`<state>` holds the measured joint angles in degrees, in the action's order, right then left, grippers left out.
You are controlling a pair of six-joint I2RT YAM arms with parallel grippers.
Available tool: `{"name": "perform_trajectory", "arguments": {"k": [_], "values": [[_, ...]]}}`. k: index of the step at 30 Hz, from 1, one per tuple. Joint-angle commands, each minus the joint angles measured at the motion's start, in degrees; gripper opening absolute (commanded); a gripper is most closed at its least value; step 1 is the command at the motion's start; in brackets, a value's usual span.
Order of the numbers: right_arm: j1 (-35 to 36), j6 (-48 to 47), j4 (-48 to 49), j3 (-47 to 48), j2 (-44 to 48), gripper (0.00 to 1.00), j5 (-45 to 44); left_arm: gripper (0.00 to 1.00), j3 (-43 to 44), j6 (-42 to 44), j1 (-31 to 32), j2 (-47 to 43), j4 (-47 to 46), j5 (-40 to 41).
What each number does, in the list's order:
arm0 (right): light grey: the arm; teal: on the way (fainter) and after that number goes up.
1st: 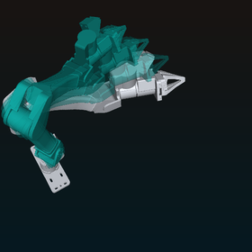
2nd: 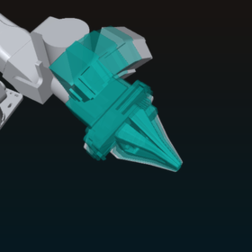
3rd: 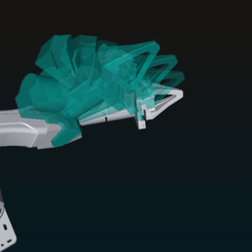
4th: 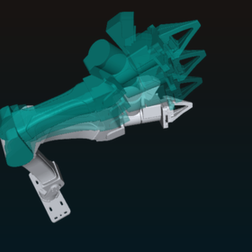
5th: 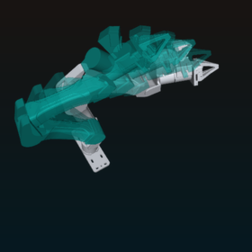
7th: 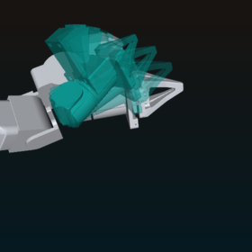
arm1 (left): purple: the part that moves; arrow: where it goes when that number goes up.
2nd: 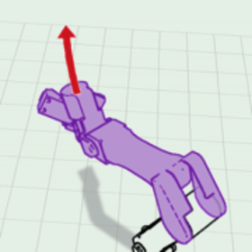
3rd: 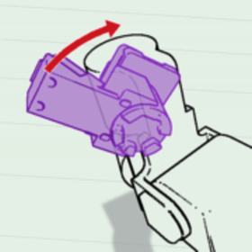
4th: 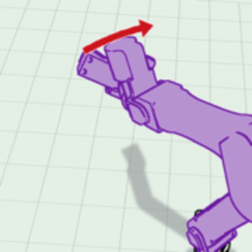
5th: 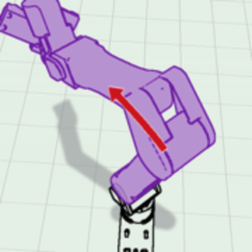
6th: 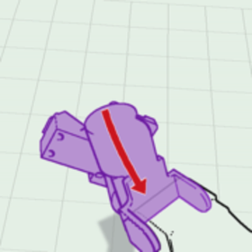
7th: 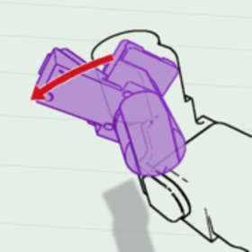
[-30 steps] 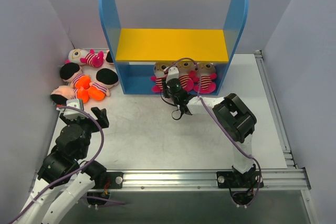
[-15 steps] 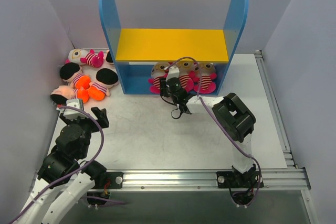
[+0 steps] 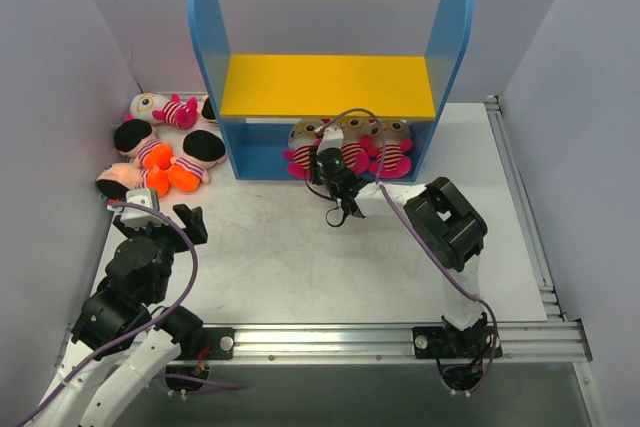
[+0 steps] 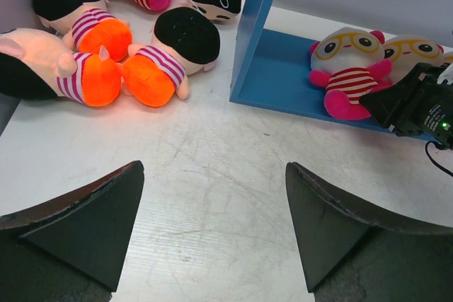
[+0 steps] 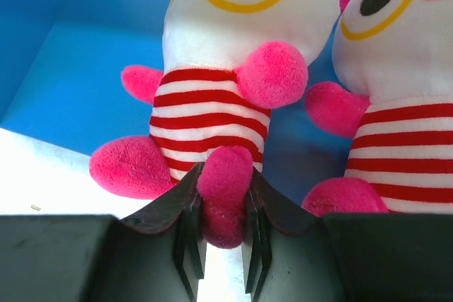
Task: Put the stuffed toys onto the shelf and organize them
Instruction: Place the stuffed toy onto shelf
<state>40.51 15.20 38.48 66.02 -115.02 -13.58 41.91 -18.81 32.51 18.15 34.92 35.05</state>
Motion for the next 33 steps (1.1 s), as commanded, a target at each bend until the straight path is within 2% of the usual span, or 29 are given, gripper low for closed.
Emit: {"name": "perform_trajectory", "arguments": {"k": [1,3,8,18,19,22,26,31,33], "values": [[-0.17,1.23,2.39,0.86,2.08,0.06,-2.14,0.89,0.36,0.70,-0.43,-0.49,-0.46,-0.77],[0.01,1.58,2.74,1.04,1.82,0.00,-3.02,0.89,0.28,0.62,-0.43,-0.49,-0.46,-0.60],[-0.08,2.02,4.41,1.04,1.65,0.00,-6.27,0.89,0.28,0.53,-0.43,-0.57,-0.38,-0.16],[-0.08,2.46,4.76,2.01,0.06,0.00,-7.33,0.89,0.28,0.44,-0.43,-0.57,-0.38,-0.15],[-0.17,2.64,4.76,2.01,0.06,0.02,-7.16,0.89,0.28,0.44,-0.43,-0.49,-0.29,-0.16],[-0.26,3.08,4.85,1.66,0.06,0.19,-7.25,0.89,0.19,0.44,-0.43,-0.57,-0.38,-0.16],[-0.17,3.52,5.29,0.43,0.59,0.25,-7.25,0.89,0.28,0.44,-0.43,-0.66,-0.38,-0.16],[0.01,3.69,5.47,0.25,1.03,0.41,-6.63,0.89,0.28,0.44,-0.43,-0.66,-0.37,-0.16],[0.01,3.78,5.47,0.08,1.47,0.44,-6.45,0.89,0.28,0.35,-0.43,-0.75,-0.29,-0.16]]}}
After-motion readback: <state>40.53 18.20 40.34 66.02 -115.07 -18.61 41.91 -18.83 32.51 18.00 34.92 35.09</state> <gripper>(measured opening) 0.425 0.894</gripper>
